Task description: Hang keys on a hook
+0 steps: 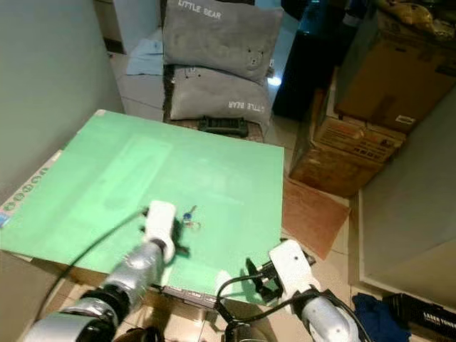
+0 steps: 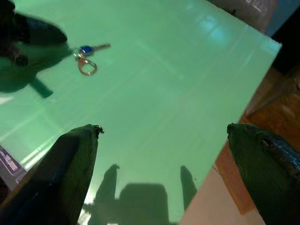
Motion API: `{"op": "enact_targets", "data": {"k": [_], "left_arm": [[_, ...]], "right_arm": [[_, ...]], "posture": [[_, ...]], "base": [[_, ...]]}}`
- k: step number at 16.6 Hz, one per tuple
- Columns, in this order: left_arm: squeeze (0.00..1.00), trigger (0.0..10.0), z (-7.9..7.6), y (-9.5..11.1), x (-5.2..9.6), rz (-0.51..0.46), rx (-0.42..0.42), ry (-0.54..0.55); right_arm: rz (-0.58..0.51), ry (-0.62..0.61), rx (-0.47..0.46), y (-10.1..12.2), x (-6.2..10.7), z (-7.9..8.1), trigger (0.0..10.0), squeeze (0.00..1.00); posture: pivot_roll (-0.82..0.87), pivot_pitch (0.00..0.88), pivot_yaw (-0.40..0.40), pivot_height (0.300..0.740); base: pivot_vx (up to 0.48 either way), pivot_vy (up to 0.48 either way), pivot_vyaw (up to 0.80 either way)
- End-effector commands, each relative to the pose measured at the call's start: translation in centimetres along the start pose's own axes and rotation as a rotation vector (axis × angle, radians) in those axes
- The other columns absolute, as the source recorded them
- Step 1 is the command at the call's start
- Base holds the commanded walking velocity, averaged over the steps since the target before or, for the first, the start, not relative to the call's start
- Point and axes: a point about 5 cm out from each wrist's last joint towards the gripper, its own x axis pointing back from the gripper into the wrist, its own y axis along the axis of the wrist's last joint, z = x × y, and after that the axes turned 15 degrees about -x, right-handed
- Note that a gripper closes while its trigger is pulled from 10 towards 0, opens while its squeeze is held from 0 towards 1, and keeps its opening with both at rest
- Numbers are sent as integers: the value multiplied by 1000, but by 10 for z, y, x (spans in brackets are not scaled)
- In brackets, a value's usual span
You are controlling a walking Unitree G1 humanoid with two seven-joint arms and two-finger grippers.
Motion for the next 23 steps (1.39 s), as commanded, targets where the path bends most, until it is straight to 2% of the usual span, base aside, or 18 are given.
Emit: {"op": "enact_targets", "data": {"k": [1,3,4,5,6,7,9,10,14,18,19,23], "left_arm": [[0,0,2,6,0,-45,20,-2],[0,0,2,27,-2,-180,2,-51],[0,0,-3,33,-3,-193,-22,-64],[0,10000,-6,34,-5,-181,-68,-67],[1000,10000,-11,35,-7,-162,-82,-90],[1000,10000,-14,37,-8,-149,-88,-105],[1000,10000,-18,39,-11,-107,-106,-107],[1000,10000,-18,38,-12,-85,-69,-113],[1000,10000,-11,38,-13,-49,-103,-66],[1000,10000,-12,29,-12,-15,-103,-84],[8,10000,-13,28,-11,-8,-89,-98],[0,10000,-13,20,-10,18,-96,-95]], "right_arm": [[-5,3,2,4,1,0,10000,0],[-12,14,3,7,-2,3,10000,0],[-14,19,2,8,-2,5,10000,0],[-16,23,-1,9,-3,6,10000,0],[-38,37,-23,10,-1,8,10000,0],[-52,47,-51,10,2,11,10000,0],[-12,36,-74,0,12,12,10000,0],[-6,35,-74,-3,13,11,10000,0],[24,29,-92,-15,25,13,10000,0],[46,35,-100,-22,34,20,10000,0],[51,33,-103,-24,35,21,10000,0],[57,26,-107,-26,37,23,10000,0]], "posture": [[-216,138,-74,740],[-201,138,-76,740],[-198,138,-78,740],[-195,142,-79,740],[-198,148,-80,740],[-211,161,-77,740],[-240,190,-66,740],[-253,199,-59,740],[-284,211,-45,740],[-296,232,-32,740],[-300,236,-28,740],[-310,243,-14,740]], "base": [[0,0,0],[0,0,0],[0,0,0],[0,0,0],[0,0,0],[0,0,0],[0,0,0],[0,0,0],[0,0,0],[0,0,0],[0,0,0],[0,0,0]]}}
